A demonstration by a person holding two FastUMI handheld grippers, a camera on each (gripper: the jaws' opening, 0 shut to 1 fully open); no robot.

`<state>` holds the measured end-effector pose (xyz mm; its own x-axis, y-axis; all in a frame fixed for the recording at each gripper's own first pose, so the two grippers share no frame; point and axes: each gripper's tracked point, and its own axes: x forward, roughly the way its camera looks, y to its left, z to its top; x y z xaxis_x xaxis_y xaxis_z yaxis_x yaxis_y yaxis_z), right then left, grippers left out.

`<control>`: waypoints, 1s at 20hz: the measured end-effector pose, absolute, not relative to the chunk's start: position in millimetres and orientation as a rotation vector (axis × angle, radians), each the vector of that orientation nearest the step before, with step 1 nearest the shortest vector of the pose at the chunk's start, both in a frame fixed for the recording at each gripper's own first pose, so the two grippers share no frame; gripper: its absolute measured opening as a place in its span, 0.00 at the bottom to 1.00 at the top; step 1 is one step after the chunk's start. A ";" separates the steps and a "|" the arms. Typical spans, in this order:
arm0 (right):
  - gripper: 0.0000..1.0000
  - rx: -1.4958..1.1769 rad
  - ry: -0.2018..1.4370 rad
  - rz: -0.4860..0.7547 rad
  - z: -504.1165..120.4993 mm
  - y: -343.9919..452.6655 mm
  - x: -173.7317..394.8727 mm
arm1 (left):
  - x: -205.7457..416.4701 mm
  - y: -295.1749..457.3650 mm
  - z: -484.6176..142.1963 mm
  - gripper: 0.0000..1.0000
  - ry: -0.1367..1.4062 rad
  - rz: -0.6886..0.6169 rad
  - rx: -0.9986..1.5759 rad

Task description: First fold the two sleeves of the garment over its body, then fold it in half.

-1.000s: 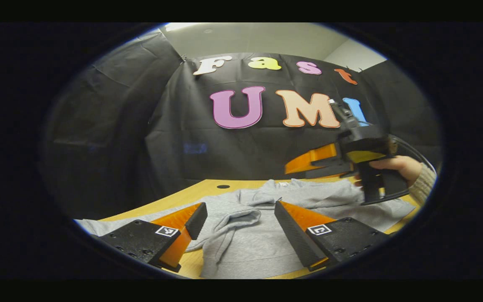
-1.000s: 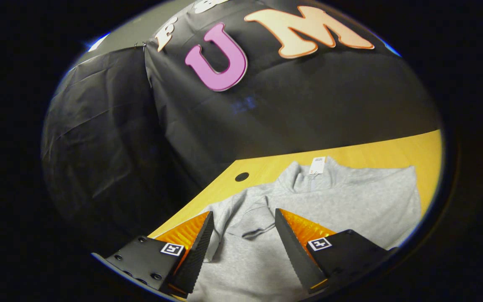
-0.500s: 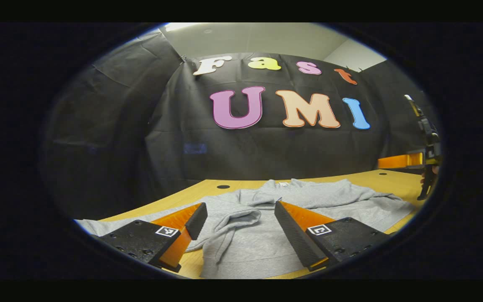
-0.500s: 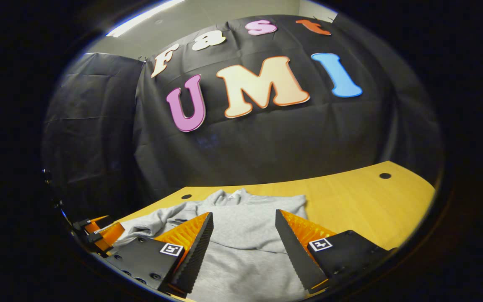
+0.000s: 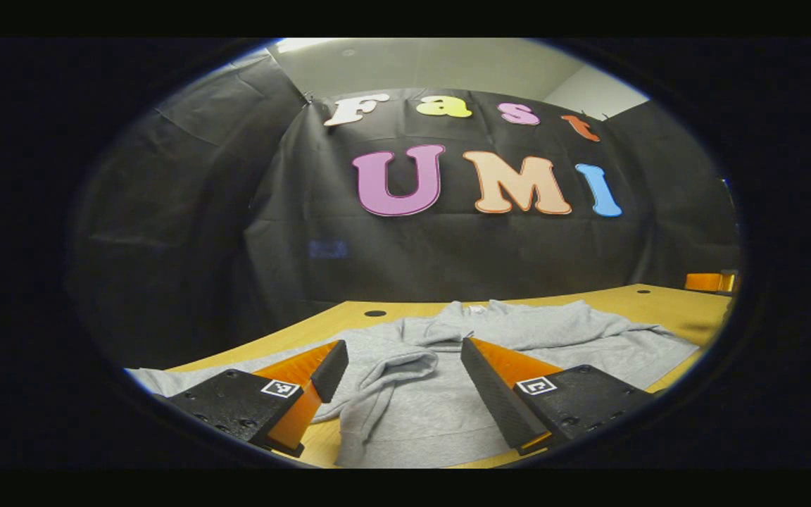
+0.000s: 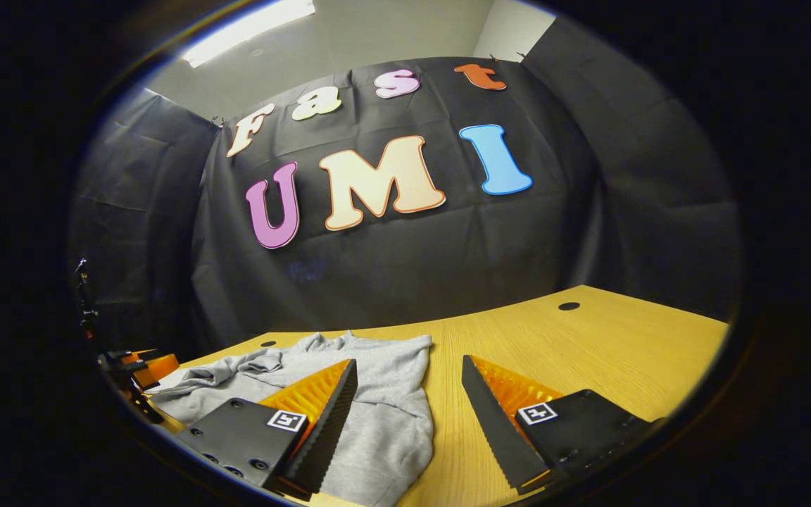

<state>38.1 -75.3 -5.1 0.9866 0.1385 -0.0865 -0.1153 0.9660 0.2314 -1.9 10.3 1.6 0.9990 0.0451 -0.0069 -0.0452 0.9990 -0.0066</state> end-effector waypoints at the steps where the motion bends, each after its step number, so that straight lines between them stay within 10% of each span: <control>1: 0.93 0.224 0.098 0.121 -8.0 -77.7 37.3 | -1.6 10.4 1.6 0.95 0.007 0.045 -0.007; 13: 0.93 0.097 0.049 0.139 -11.7 -59.9 26.9 | -6.3 19.3 -4.4 0.95 0.045 0.044 0.015; 20: 0.95 0.062 0.046 0.178 -12.1 -46.8 25.7 | -93.1 158.7 7.2 0.93 0.177 0.329 0.098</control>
